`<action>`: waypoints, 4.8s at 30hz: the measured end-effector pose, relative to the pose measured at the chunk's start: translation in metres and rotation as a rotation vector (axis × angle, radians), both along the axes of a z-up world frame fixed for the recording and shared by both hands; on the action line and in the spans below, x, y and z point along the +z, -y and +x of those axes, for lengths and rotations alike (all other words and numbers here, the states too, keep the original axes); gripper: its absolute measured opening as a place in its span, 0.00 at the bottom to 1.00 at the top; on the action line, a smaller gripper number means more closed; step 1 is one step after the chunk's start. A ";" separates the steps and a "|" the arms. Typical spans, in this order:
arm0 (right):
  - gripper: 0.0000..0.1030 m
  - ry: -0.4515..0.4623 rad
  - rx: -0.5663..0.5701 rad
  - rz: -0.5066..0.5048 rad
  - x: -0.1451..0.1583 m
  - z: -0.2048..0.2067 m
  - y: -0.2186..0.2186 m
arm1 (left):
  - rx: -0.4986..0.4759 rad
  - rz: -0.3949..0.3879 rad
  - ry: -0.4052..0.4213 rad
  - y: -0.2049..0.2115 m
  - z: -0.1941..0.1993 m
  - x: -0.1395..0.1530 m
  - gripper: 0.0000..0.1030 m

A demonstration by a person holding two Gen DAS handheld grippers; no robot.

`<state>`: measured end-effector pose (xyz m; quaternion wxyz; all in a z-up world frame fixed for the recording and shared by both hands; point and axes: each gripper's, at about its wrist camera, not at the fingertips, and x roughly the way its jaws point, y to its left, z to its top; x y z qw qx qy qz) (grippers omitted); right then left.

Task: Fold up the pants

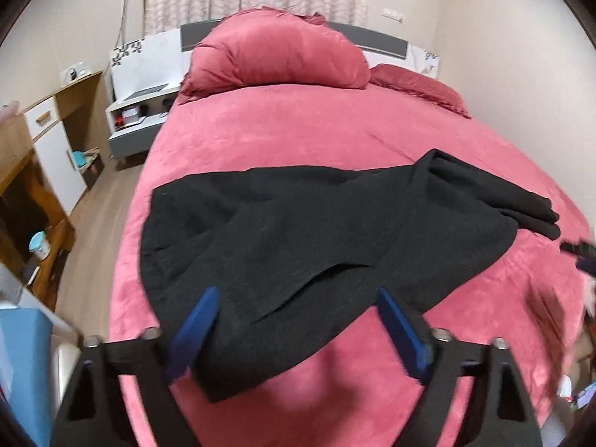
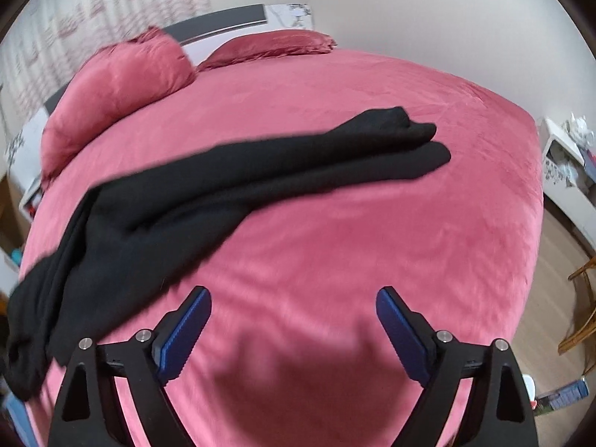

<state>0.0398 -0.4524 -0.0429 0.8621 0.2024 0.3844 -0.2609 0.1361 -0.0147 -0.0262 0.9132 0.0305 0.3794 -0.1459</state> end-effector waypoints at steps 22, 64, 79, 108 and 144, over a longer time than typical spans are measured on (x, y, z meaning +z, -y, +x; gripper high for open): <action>0.26 0.131 -0.345 0.555 -0.038 0.093 0.168 | -0.237 0.191 -0.002 0.029 0.040 -0.062 0.47; 0.39 0.236 -0.228 0.630 -0.040 -0.117 0.124 | 0.145 -0.310 -0.351 -0.153 -0.062 -0.066 0.86; 0.06 0.190 -0.326 0.538 -0.054 -0.069 0.169 | 0.133 -0.297 -0.315 -0.175 -0.068 -0.010 0.29; 0.06 0.203 -0.338 0.468 -0.028 -0.079 0.186 | 0.125 -0.157 -0.253 -0.144 0.156 -0.033 0.92; 0.62 0.032 -0.099 0.200 0.012 0.085 0.179 | 0.290 -0.308 -0.175 -0.202 0.083 -0.039 0.83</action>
